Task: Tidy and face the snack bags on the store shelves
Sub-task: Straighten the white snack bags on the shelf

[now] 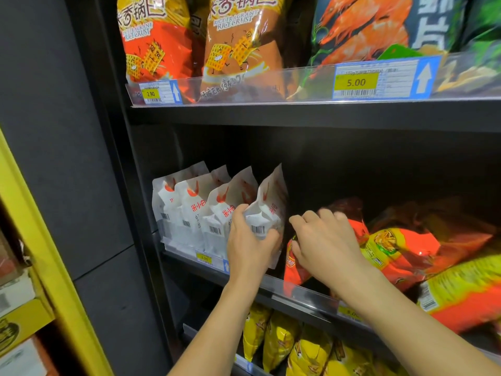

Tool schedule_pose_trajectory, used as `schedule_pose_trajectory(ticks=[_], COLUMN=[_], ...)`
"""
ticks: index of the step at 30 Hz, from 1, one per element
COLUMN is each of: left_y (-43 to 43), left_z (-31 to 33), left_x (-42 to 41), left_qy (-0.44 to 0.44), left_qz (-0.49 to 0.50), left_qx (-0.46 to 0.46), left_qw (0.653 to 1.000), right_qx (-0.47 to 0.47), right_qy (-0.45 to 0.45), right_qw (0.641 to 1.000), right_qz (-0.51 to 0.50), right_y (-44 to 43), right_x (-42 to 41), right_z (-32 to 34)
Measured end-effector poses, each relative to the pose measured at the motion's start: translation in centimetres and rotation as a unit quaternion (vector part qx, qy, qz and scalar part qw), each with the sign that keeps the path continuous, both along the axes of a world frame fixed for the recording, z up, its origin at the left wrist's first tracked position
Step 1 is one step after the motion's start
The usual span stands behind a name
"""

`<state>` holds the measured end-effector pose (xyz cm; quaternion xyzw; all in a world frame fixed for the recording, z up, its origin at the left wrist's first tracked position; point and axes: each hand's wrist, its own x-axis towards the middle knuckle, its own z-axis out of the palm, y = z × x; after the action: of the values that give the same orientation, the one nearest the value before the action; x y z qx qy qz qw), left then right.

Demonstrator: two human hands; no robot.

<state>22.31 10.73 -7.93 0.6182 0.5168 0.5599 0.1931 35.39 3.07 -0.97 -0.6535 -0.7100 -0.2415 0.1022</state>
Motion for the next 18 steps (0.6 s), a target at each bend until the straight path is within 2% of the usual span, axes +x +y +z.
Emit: schedule_pose_trajectory(ticks=[6, 8, 10, 12, 14, 18], left_y=[-1.7, -2.7, -3.8, -4.7, -5.6, -7.5], left_z=[2.5, 3.3, 3.8, 4.2, 4.6, 5.4], left_x=[-2.6, -4.0, -5.7, -7.9, -10.1, -13.8], left_qy=[-0.080, -0.107, -0.141, -0.177, -0.220, -0.294], left_qz=[-0.006, -0.018, -0.028, -0.021, -0.022, -0.057], left_qx=[0.052, 0.056, 0.056, 0.054, 0.047, 0.002], left_qw=[0.995, 0.993, 0.988, 0.983, 0.974, 0.954], right_qx=[0.002, 0.009, 0.023, 0.043, 0.041, -0.058], right_qy=[0.014, 0.057, 0.146, 0.264, 0.380, 0.576], right_qw=[1.000, 0.998, 0.987, 0.958, 0.915, 0.793], right_qz=[0.012, 0.028, 0.060, 0.101, 0.132, 0.188], right_y=[0.0, 0.1, 0.3, 0.7, 1.2, 1.7], right_x=[-0.8, -1.1, -1.4, -1.6, -2.2, -4.4], right_z=[1.1, 1.3, 1.3, 1.0, 0.6, 0.3])
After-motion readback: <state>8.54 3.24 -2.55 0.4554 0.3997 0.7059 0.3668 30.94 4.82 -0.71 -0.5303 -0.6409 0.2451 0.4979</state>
